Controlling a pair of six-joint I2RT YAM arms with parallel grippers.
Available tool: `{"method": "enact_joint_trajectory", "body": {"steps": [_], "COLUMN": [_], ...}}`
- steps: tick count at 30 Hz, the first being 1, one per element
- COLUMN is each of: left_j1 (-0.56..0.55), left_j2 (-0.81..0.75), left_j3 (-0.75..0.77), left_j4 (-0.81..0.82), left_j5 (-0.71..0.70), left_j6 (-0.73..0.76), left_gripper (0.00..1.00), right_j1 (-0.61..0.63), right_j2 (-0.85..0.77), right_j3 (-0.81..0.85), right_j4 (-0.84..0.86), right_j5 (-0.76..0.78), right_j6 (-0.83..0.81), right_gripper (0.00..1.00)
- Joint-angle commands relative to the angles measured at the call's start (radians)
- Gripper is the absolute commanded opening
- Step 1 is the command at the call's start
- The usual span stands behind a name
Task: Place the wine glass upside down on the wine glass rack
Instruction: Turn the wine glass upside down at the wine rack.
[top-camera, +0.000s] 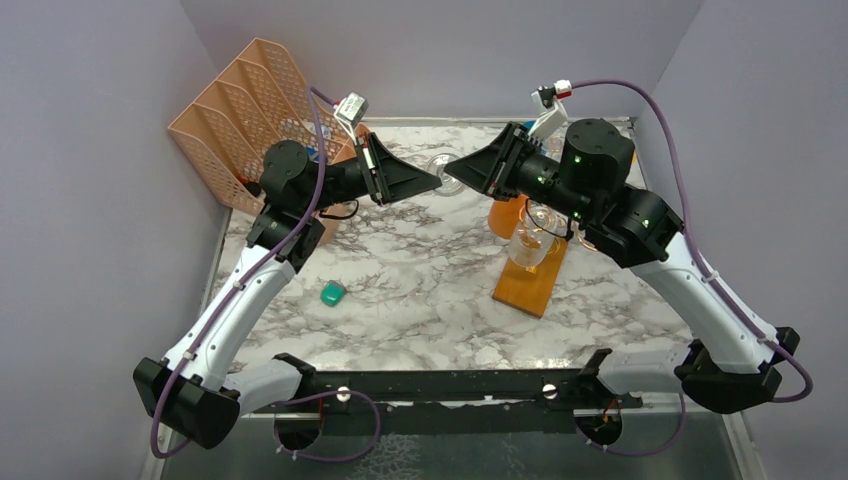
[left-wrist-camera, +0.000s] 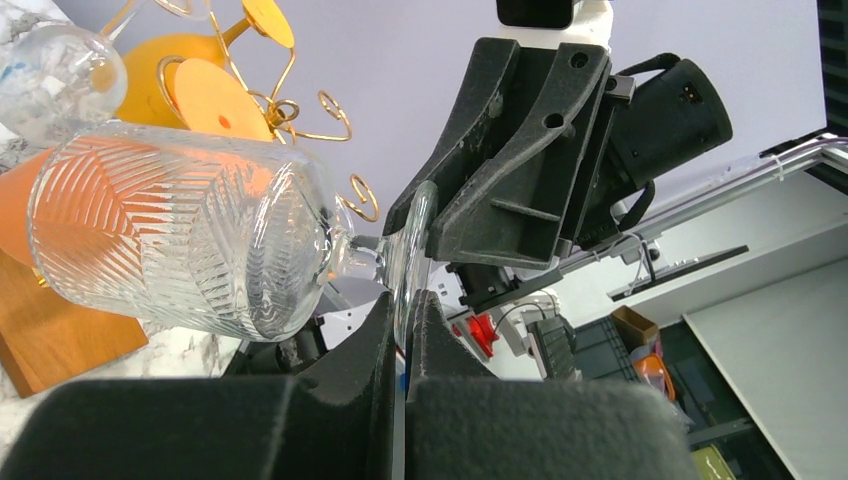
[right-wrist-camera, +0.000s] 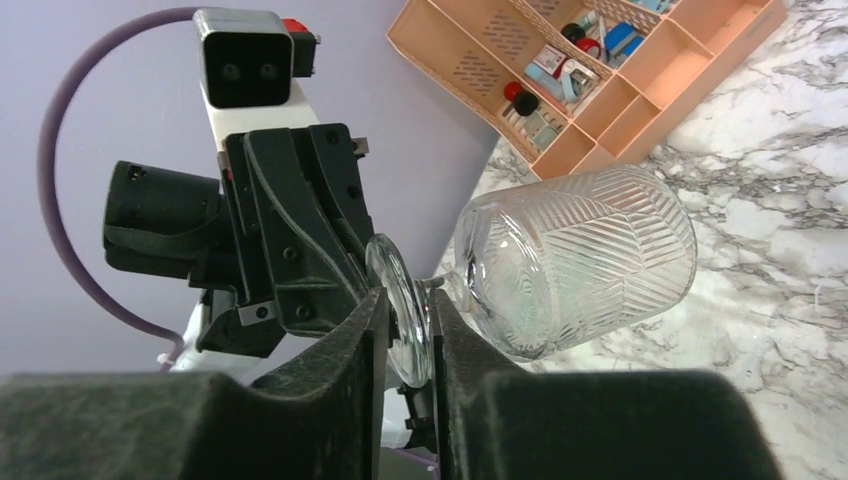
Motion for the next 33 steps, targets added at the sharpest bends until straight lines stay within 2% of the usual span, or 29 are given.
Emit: {"method": "enact_joint_trajectory", "body": {"steps": [1,7,13,17,22,26,30,31,32,33], "left_j1": [-0.003,-0.003,-0.003,-0.003,-0.001,0.001,0.003,0.004,0.004,0.004], "left_j2": [-0.014,-0.012,-0.009,-0.005,-0.010,-0.029,-0.052,-0.056,-0.058,-0.062], "left_j3": [-0.009,-0.004,-0.002,-0.005,-0.002,0.016,0.045,0.054,0.061,0.068], "left_j4": [0.117,0.121,0.122,0.121,0.084,-0.036,-0.150,-0.173,-0.194,-0.212], "left_j5": [0.024,0.029,0.029,0.023,0.000,-0.057,-0.124,-0.140,-0.151,-0.163], "left_j6": [-0.029,-0.032,-0.034,-0.039,-0.022,0.045,0.111,0.127,0.139,0.152], "left_gripper": [0.00,0.00,0.00,0.01,0.36,0.52,0.63,0.70,0.83,0.87], "right_j1": [0.003,0.003,0.003,0.003,0.003,-0.001,-0.038,-0.046,-0.052,-0.054], "right_j2": [-0.038,-0.040,-0.032,-0.011,0.009,0.033,0.088,0.105,0.117,0.130], "right_j3": [-0.012,0.000,0.009,0.033,0.010,0.000,0.047,0.066,0.083,0.094], "right_j4": [0.059,0.046,0.033,0.006,0.092,0.170,0.202,0.208,0.216,0.231], "right_j5": [0.022,0.029,0.013,0.005,-0.028,0.023,0.008,0.000,0.000,0.005], "right_j6": [0.020,0.014,-0.010,-0.019,0.021,0.058,0.044,0.040,0.036,0.030], "right_gripper": [0.26,0.25,0.03,0.01,0.01,0.01,0.01,0.01,0.01,0.01]}}
